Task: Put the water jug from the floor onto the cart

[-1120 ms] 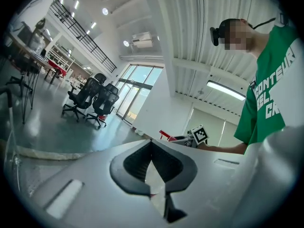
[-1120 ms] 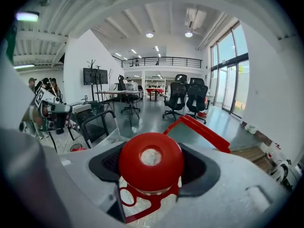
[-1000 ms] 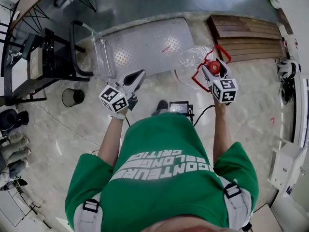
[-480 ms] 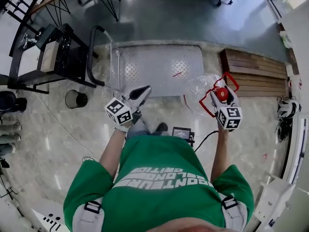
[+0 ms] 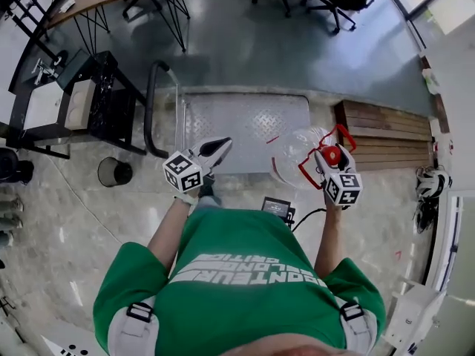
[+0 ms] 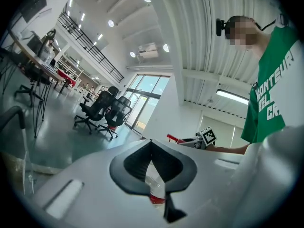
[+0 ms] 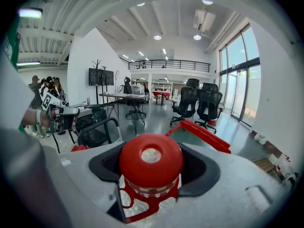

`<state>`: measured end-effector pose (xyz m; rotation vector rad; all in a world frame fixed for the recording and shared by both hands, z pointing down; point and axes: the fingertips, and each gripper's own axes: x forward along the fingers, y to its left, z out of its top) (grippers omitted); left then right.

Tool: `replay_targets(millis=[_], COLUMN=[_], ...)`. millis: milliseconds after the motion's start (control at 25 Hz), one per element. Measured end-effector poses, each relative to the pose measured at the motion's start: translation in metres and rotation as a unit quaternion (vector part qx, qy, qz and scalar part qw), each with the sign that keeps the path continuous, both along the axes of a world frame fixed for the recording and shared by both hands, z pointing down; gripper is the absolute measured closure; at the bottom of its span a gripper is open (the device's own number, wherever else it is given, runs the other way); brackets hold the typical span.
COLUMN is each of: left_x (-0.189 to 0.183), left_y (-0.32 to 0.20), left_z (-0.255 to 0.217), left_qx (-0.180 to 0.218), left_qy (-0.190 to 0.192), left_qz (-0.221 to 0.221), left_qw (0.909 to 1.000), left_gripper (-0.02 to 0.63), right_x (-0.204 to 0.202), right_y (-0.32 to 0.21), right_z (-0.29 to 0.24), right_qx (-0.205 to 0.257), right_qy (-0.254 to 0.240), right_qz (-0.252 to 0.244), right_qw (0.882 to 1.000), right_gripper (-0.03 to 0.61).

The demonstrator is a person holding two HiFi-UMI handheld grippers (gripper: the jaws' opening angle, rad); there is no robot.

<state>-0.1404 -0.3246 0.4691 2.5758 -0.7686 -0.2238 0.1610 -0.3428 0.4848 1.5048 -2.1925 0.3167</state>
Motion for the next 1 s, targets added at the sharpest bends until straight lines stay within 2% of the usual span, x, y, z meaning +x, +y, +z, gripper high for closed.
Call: replay_targets(millis=[480,1000], left_x=[-0.067,-0.116], left_y=[-0.057,-0.074], left_z=[-0.002,0.006], left_qx=[0.0,-0.009], left_qy=[0.012,0.036], left_qz=[-0.005,-0.007], left_qw=[0.9999,0.9993], left_gripper=[0.607,0.609], right_x=[-0.084,-0.125], right_y=[-0.061,-0.081], right_z=[-0.006,-0.002], right_qx=[0.003,-0.015], right_qy=[-0.01,0.028], right_qz=[-0.021,-0.024], right_qw=[1.0,0.999], right_gripper=[0.276,0.276])
